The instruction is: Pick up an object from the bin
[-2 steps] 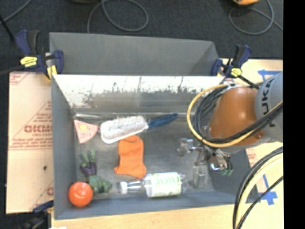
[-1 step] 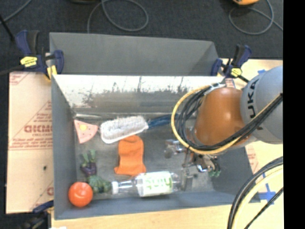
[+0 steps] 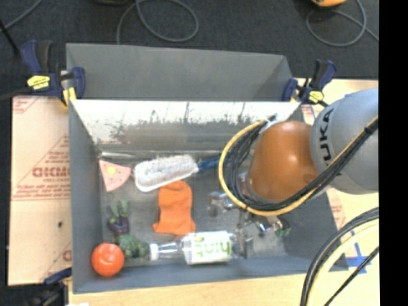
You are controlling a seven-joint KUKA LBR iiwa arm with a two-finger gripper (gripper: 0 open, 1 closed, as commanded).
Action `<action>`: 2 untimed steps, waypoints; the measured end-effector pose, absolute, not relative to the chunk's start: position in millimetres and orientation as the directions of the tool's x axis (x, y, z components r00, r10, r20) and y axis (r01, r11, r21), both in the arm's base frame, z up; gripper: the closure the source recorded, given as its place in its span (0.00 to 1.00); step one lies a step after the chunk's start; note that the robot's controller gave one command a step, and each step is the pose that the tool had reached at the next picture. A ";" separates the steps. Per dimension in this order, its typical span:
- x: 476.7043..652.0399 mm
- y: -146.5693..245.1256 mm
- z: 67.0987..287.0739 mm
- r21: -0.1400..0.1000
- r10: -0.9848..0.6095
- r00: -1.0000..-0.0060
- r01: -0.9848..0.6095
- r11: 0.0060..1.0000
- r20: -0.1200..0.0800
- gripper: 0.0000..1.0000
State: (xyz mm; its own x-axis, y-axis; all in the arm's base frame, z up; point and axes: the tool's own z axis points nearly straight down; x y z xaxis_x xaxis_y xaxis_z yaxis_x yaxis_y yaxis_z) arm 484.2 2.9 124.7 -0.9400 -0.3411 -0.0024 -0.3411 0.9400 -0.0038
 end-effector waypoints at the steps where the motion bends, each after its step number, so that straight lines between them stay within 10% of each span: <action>1: 480.4 35.9 78.9 -0.008 -0.247 -0.969 -0.247 0.969 -0.001 0.00; 2: 476.1 60.6 72.4 -0.010 -0.480 -0.877 -0.480 0.877 -0.017 1.00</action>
Offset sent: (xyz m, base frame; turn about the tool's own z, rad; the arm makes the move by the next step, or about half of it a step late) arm -0.0131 0.0589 -0.0547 -0.1606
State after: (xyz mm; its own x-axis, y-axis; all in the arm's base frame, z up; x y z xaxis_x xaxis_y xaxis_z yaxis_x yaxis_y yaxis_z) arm 476.1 60.6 72.4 -0.8772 -0.4798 -0.0170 -0.4797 0.8774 -0.0099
